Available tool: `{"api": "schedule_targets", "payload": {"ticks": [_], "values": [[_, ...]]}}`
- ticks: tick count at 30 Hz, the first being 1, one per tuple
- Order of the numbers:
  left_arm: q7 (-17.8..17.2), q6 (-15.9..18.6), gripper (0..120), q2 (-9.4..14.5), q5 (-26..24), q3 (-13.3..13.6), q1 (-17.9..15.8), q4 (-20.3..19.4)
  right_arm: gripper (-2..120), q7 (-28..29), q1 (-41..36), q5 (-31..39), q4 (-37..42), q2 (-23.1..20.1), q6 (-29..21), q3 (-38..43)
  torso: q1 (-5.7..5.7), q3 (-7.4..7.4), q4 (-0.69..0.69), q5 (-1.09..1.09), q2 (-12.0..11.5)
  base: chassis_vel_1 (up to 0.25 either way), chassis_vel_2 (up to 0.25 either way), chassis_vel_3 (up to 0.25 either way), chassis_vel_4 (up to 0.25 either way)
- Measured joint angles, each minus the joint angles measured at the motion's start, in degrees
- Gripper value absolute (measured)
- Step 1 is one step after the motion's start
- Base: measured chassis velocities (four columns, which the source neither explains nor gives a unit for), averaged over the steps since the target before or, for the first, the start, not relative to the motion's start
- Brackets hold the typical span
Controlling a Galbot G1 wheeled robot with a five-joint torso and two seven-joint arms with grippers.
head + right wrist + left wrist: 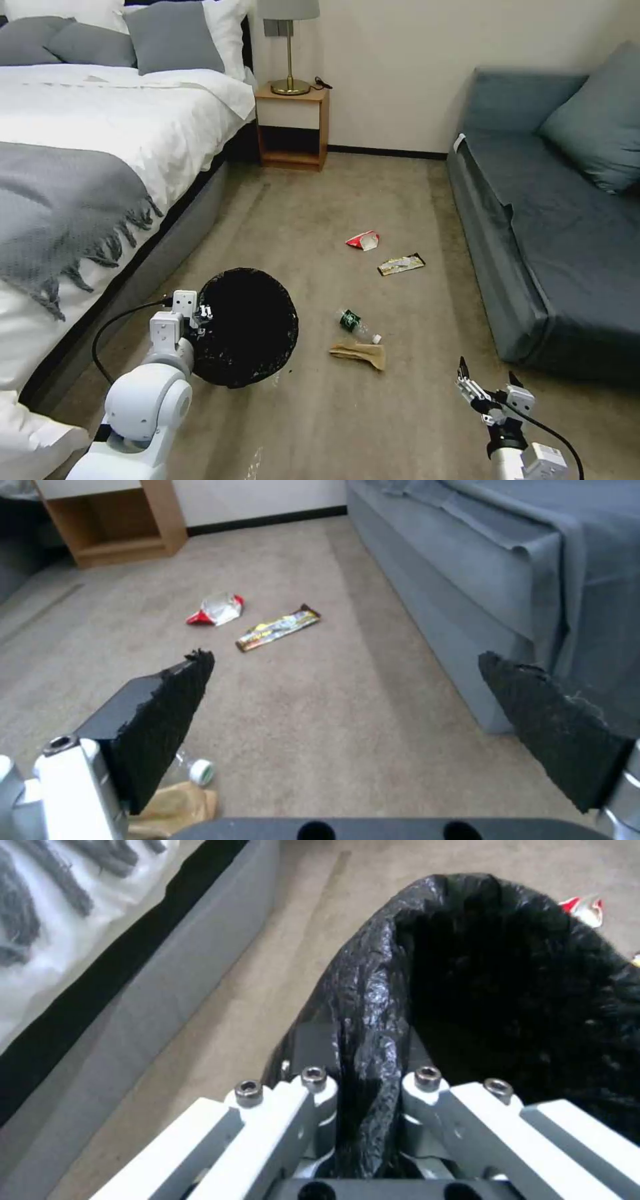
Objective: Pick up the trash bin, then pick up the garbage on the floor and place it into the trash bin.
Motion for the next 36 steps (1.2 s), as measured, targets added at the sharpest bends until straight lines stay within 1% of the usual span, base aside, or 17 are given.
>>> {"api": "schedule_targets", "payload": {"ticks": [6,12,21,36], "values": [[-0.06,0.13,7,-0.19,-0.08,0.14,0.05,-0.38,100,-0.05,-0.1,-0.06,-0.21,0.0,0.21,-0.03,0.0,0.0,0.0,0.0,0.0,-0.096,0.097,0.09,-0.089],[-0.1,0.14,7,-1.12,0.8,0.51,0.72,-0.75,100,-0.25,-0.97,-0.03,-0.26,0.0,1.35,0.47,0.0,0.0,0.0,0.01,0.0,-0.099,0.111,0.104,-0.103],[-0.04,0.07,7,-1.0,1.19,0.72,1.67,-1.29,100,-0.62,-1.69,-0.25,0.02,0.0,1.53,0.05,0.0,0.0,0.0,0.0,0.0,-0.103,0.105,0.098,-0.103],[0.19,-0.07,7,-0.89,1.02,0.58,0.97,-0.84,100,-1.26,-1.23,-0.66,-0.39,0.0,0.91,-0.29,0.0,0.0,0.0,0.0,0.0,-0.092,0.098,0.1,-0.102]]}}
